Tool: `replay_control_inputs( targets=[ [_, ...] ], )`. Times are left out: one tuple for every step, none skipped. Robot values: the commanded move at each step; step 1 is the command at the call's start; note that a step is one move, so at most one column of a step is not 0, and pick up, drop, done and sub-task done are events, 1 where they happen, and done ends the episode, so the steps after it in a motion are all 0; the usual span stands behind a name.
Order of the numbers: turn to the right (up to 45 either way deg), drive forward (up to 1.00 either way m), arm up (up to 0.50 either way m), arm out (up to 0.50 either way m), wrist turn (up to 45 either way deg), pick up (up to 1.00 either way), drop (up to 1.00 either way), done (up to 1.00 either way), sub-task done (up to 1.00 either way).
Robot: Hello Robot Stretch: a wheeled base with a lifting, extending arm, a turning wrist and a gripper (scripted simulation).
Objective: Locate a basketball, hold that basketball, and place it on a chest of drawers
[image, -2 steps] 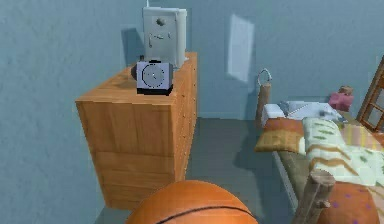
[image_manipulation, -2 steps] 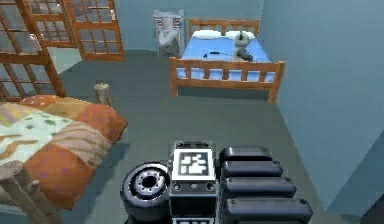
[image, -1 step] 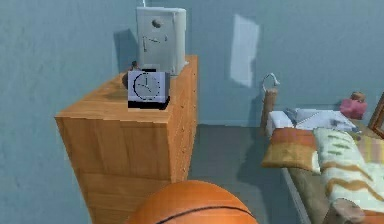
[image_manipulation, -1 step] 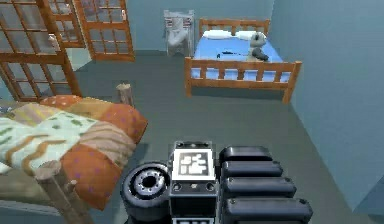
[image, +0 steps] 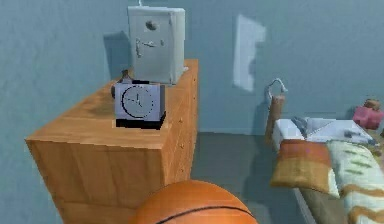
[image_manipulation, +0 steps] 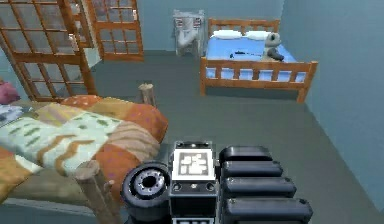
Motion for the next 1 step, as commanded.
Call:
replay_control_inputs(
  targets=[
    [12.0, 0.0, 0.0, 0.0, 0.0, 0.0, 0.0, 0.0, 0.0]
  ],
)
